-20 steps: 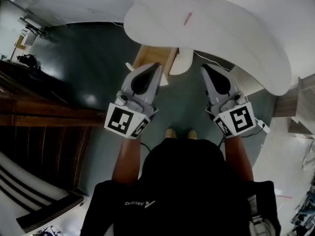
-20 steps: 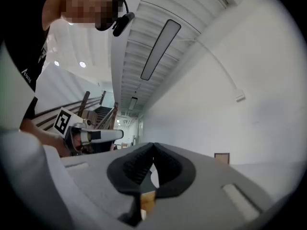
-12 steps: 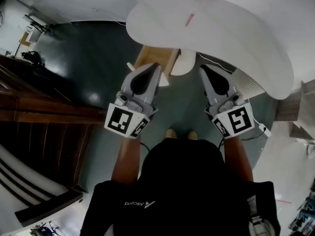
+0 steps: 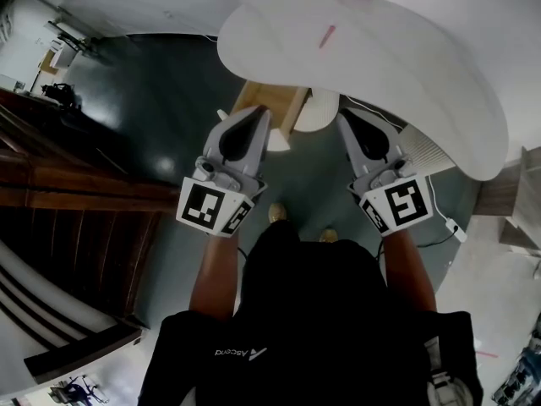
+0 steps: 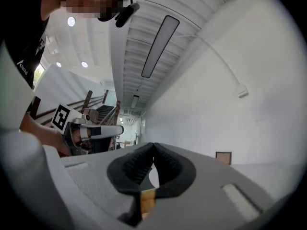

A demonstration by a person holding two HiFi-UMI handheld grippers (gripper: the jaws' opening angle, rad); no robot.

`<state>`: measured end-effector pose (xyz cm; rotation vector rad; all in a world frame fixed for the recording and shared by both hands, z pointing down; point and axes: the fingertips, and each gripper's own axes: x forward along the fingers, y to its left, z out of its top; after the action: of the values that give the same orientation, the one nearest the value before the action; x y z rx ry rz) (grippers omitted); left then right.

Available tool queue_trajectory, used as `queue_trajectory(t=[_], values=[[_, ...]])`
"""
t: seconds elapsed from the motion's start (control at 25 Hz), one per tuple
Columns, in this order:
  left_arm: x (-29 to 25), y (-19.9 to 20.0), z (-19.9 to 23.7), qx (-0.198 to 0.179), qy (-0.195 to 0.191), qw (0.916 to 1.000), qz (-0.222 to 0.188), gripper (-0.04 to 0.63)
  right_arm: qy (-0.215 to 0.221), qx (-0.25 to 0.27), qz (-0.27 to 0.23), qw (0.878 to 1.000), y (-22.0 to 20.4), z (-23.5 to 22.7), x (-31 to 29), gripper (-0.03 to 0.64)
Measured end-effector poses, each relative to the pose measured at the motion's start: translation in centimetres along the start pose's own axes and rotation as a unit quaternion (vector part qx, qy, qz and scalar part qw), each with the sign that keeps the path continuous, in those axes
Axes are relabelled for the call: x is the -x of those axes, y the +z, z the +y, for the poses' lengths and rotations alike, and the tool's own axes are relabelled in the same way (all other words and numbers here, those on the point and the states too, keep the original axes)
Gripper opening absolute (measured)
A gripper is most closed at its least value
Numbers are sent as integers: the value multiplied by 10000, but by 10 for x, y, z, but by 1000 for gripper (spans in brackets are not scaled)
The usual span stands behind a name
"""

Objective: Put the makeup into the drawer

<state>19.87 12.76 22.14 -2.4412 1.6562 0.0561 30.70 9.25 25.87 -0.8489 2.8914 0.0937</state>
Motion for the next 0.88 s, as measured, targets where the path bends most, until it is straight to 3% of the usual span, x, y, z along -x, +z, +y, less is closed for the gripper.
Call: queue_trajectory(t=[0.2, 0.4, 0.64, 0.88], values=[[-15, -5, 28, -9, -37, 9999, -131, 11, -72, 75, 108, 9999, -11, -9, -29, 3], [-29, -19, 86, -21, -179, 9995, -246, 11, -284, 147, 264, 9991, -33, -14, -87, 3], [-59, -41, 180, 1, -604, 9977, -298, 11, -914, 188, 612, 9938, -61, -30, -176, 3], [-83, -62, 256, 174, -1106, 9930, -378, 11, -1816, 158, 1003, 9781, -89, -57, -243, 3]])
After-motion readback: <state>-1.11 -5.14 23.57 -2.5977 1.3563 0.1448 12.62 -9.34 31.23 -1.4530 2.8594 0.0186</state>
